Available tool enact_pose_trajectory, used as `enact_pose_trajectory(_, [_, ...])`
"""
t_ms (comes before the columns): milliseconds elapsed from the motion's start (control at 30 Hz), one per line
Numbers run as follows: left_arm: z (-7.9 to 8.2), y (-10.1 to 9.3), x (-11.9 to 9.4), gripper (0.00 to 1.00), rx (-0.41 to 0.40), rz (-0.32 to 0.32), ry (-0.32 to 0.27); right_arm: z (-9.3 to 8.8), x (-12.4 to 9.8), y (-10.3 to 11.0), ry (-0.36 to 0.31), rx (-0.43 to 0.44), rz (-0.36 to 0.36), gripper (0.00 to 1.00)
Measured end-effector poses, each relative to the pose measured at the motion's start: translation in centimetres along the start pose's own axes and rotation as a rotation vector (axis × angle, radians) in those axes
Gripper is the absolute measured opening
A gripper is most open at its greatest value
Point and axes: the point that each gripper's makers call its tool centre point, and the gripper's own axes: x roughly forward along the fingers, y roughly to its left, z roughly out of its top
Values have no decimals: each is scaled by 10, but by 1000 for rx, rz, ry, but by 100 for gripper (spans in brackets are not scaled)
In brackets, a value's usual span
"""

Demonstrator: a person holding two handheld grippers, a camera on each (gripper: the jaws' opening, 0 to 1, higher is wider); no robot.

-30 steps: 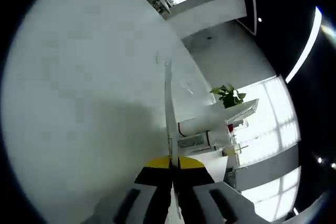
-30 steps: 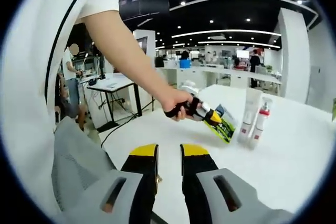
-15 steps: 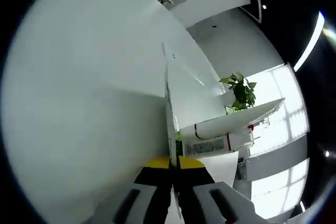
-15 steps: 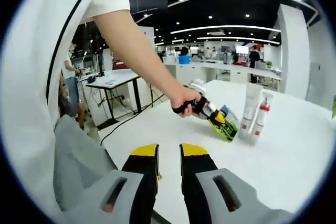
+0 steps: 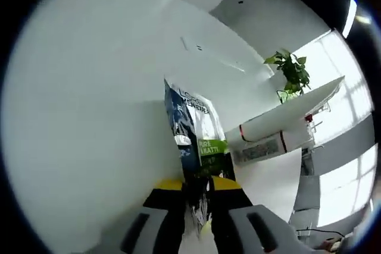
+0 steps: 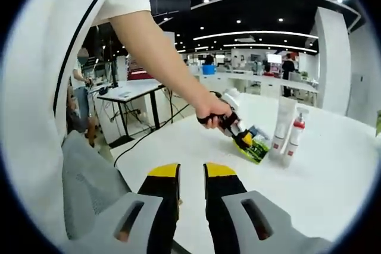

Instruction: Arrange the skincare products in the storage area until every visible bottle or jar stands upright without overlapping.

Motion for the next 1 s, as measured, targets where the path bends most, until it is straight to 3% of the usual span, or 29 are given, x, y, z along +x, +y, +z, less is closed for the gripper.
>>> enact_pose_trajectory(233, [-3,9,-2,20,84,110,42,2,-1,0,-7,-15,-8,12])
enact_pose_trajectory(467, [0,22,-11,40,289,286,93,4,-3,-4,-24,-31,-30,13])
enact_pose_trajectory(567, [3,25,-14,40,359,328,99,5,-4,-4,-28,-37,-32,13])
enact_pose_trajectory(833, [5,24,-31,42,368,356,33,8,-6,-4,-43,-55,-41,13])
enact_pose_trajectory(1000, [-24,6,-54,45,462,316,-1,13,-7,-3,-64,-58,-37,14])
